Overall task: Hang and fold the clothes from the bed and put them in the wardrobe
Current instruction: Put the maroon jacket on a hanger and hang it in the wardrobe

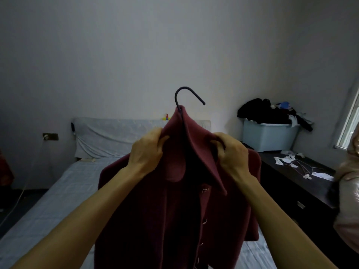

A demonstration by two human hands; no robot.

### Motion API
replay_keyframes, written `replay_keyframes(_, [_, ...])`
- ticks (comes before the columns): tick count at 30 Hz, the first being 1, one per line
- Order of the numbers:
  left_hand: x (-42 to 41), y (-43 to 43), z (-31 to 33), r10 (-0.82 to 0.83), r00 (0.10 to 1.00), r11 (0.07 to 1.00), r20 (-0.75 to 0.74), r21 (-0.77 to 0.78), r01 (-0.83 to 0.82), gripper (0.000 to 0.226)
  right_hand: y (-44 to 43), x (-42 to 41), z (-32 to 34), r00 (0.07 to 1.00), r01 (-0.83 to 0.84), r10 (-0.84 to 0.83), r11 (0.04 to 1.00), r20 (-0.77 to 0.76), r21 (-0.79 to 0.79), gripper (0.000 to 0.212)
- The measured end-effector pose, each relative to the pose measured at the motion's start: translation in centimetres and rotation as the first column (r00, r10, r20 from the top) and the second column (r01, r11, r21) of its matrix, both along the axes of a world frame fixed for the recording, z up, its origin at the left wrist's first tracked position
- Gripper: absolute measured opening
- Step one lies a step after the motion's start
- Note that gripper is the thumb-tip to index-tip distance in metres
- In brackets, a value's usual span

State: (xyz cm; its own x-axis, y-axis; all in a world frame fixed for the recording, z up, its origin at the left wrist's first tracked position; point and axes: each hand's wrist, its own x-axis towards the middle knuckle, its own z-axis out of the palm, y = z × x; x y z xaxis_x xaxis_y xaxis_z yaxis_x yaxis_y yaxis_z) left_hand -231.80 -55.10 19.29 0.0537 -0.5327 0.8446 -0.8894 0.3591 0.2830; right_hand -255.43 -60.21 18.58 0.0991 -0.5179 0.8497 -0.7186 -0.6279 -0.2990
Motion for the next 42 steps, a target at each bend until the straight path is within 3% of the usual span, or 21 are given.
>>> replay_keyframes(7, [0.1,0.1,-0.4,-0.083,0.992,0.995,0.097,0.071,0.076,0.033,1.4,-2.5,-0.8,0.990,0.137,-0.133,0.986,0.044,-0.101,0.035])
replay_keyframes(10, [-0.1,0.3,-1.6,-0.106,0.991,0.987,0.086,0.131,0.095,0.028,2.7,-3.6,-1.3,0.979,0.199,-0.192,0.972,0.066,-0.124,0.033])
replay_keyframes(14, [-1.7,1.1,-2.6,-0.079,0.981,0.997,0.178,0.008,0.079,0.034,5.2,-5.4,-1.8,0.975,0.218,-0.211,0.965,0.064,-0.147,0.027])
replay_keyframes(18, [-5.0,2.1,-2.1,-0.165,0.966,0.978,0.197,-0.093,0.186,0.030,8.7,-8.4,-1.7,0.958,0.287,-0.278,0.943,0.076,-0.170,0.021])
replay_keyframes(24, [-12.1,3.1,-2.0,-0.359,0.903,0.919,0.236,-0.080,0.386,0.021,15.7,-14.6,-1.9,0.906,0.424,-0.424,0.905,0.017,-0.040,0.024])
replay_keyframes(27, [-16.1,4.5,-2.2,-0.419,0.882,0.900,0.215,-0.030,0.434,0.029,19.8,-16.1,-1.5,0.853,0.519,-0.520,0.854,-0.031,-0.044,0.024])
replay_keyframes(33, [-22.5,9.7,-0.3,-0.501,0.855,0.861,0.134,-0.020,0.508,0.015,27.0,-20.1,-0.8,0.750,0.653,-0.653,0.756,-0.106,-0.043,0.028])
replay_keyframes(42, [-31.6,19.7,1.1,-0.559,0.821,0.821,0.118,-0.056,0.568,0.018,36.5,-26.7,-1.5,0.745,0.666,-0.667,0.745,-0.010,-0.030,0.035])
